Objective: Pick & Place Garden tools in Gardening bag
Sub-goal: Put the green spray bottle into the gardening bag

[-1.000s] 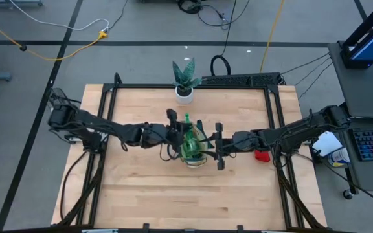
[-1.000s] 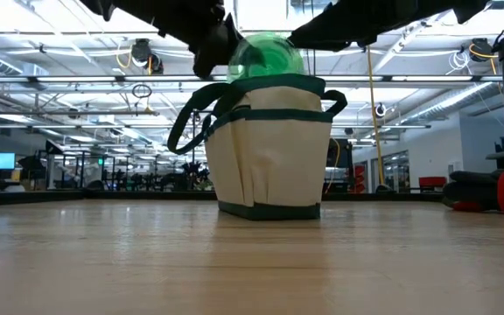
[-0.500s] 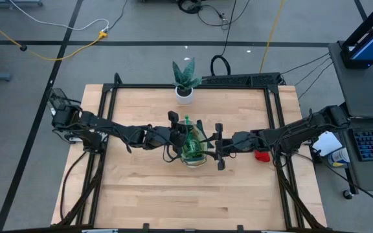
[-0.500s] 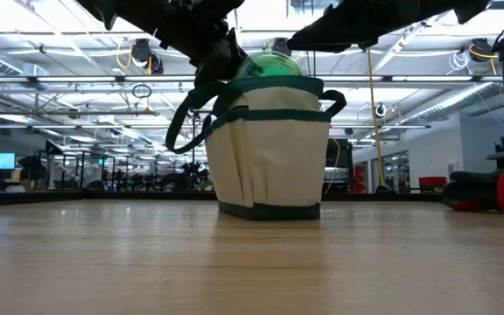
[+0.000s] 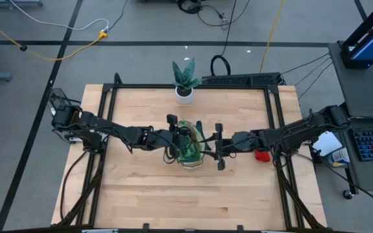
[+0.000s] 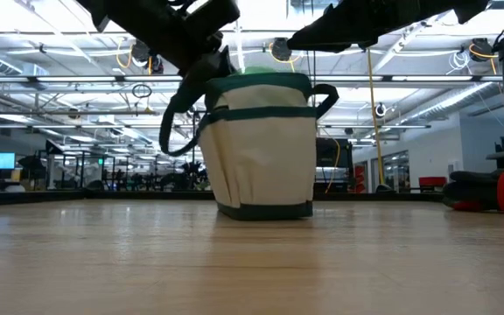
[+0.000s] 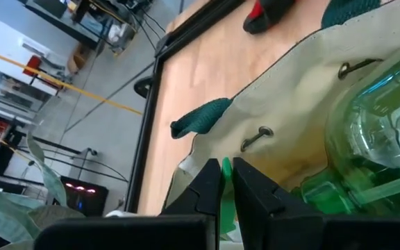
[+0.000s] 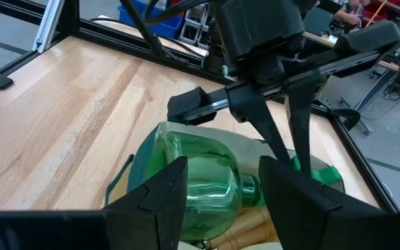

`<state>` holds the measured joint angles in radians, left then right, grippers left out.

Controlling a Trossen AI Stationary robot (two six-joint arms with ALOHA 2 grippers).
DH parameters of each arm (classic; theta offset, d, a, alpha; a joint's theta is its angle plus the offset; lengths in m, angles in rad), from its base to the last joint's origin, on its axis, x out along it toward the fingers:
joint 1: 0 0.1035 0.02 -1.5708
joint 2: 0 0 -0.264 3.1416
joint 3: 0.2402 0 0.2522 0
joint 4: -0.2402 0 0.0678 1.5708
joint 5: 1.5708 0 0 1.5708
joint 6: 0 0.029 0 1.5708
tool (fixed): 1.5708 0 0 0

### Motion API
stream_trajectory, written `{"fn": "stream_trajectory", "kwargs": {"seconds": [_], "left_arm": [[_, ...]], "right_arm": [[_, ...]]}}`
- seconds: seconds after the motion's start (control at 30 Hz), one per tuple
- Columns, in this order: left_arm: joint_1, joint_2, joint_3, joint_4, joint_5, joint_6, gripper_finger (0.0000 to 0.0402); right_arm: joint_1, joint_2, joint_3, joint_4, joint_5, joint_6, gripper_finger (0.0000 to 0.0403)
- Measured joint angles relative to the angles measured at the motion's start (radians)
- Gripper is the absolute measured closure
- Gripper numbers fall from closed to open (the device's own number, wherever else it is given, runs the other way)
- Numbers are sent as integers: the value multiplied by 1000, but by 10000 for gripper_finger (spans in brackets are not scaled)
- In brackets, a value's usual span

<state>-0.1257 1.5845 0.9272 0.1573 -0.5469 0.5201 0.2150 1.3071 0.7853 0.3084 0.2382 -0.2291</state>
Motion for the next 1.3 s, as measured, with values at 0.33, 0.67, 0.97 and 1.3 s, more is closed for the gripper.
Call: {"fn": "stream_trajectory", "kwargs": {"seconds": [0.33,0.67,0.97,1.3], "left_arm": [[6,-2,0,-60,103,132,380],[27,-2,0,-104,188,72,380],[48,-2,0,-159,215,-2,374],[48,-1,0,-170,226,-3,279]], "right_arm": [[0,0,0,0,0,0,232],[0,0,0,0,-3,0,232],[0,0,0,-1,-4,0,232],[0,0,0,-1,-4,0,232]]}}
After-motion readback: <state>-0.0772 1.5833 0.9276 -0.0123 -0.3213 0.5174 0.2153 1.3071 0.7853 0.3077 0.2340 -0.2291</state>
